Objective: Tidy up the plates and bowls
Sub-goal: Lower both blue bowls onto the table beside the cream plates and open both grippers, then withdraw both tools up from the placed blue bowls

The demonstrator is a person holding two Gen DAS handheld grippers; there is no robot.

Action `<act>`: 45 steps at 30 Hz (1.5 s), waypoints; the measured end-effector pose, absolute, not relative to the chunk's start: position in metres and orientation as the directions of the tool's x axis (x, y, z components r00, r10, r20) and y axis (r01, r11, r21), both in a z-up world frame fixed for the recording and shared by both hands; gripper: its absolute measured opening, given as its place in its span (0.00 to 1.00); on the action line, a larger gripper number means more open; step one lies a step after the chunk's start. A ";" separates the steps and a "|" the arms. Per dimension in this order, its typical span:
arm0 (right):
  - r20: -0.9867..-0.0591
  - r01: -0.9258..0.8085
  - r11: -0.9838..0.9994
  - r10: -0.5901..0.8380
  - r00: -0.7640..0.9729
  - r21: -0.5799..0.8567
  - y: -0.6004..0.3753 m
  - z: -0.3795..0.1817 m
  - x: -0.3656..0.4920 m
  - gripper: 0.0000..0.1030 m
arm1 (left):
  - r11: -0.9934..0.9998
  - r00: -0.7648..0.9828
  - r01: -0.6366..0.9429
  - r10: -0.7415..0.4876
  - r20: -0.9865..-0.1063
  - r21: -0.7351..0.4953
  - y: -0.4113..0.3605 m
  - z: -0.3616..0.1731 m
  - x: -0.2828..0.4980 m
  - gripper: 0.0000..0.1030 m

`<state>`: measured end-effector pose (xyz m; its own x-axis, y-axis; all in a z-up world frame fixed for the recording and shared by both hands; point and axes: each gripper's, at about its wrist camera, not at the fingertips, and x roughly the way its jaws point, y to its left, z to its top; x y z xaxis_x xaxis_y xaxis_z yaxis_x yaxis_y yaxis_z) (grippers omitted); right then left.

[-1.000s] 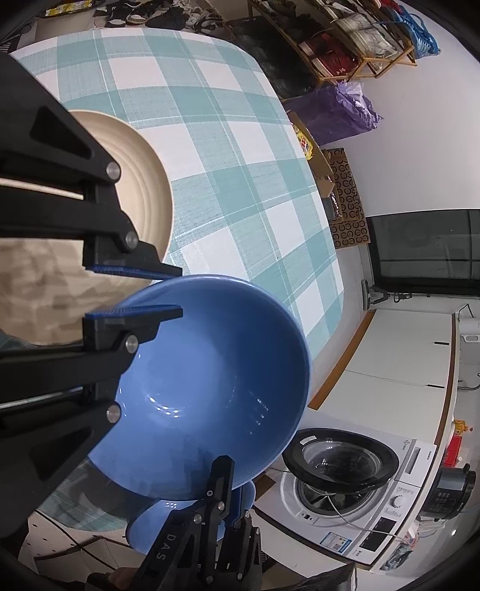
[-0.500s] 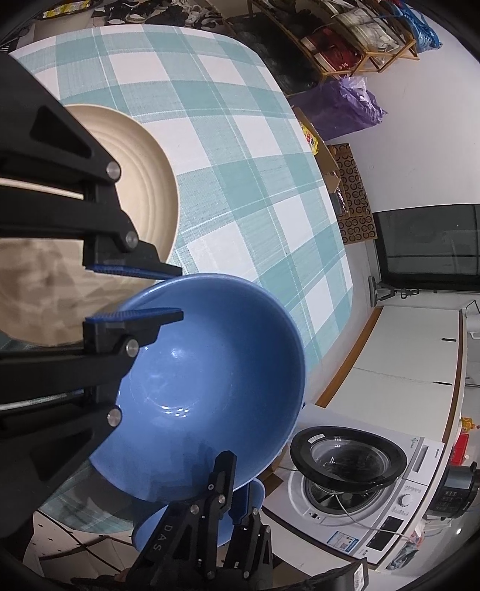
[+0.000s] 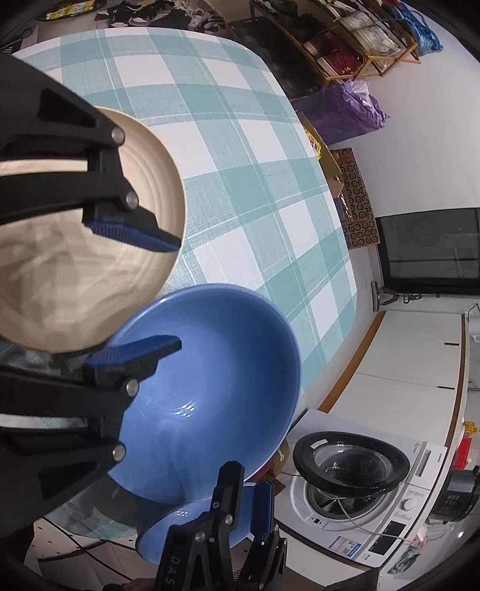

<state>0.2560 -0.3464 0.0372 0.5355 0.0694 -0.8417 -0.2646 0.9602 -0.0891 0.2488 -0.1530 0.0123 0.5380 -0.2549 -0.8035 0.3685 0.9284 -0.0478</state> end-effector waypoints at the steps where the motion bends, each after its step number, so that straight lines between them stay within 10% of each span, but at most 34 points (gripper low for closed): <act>1: -0.837 -0.266 0.960 0.073 0.542 -0.088 -0.346 0.039 0.255 0.55 | 0.930 0.536 0.364 -0.257 -0.804 -0.055 -0.151 0.013 0.248 0.46; 5: -0.810 -0.250 0.966 0.094 0.579 -0.068 -0.346 0.046 0.251 0.80 | 0.930 0.537 0.363 -0.255 -0.804 -0.053 -0.146 0.016 0.244 0.51; 10: -0.810 -0.256 0.967 0.150 0.567 -0.001 -0.346 0.049 0.251 0.99 | 0.943 0.570 0.328 -0.249 -0.783 -0.061 -0.137 0.023 0.237 0.92; 15: -0.807 -0.281 0.960 0.179 0.563 0.017 -0.345 0.055 0.245 0.99 | 0.946 0.590 0.317 -0.250 -0.768 -0.064 -0.134 0.030 0.230 1.00; 45: -0.749 -0.094 0.995 0.094 0.656 0.042 -0.454 0.085 0.171 1.00 | 0.941 0.602 0.310 -0.304 -0.739 -0.135 -0.176 0.049 0.168 1.00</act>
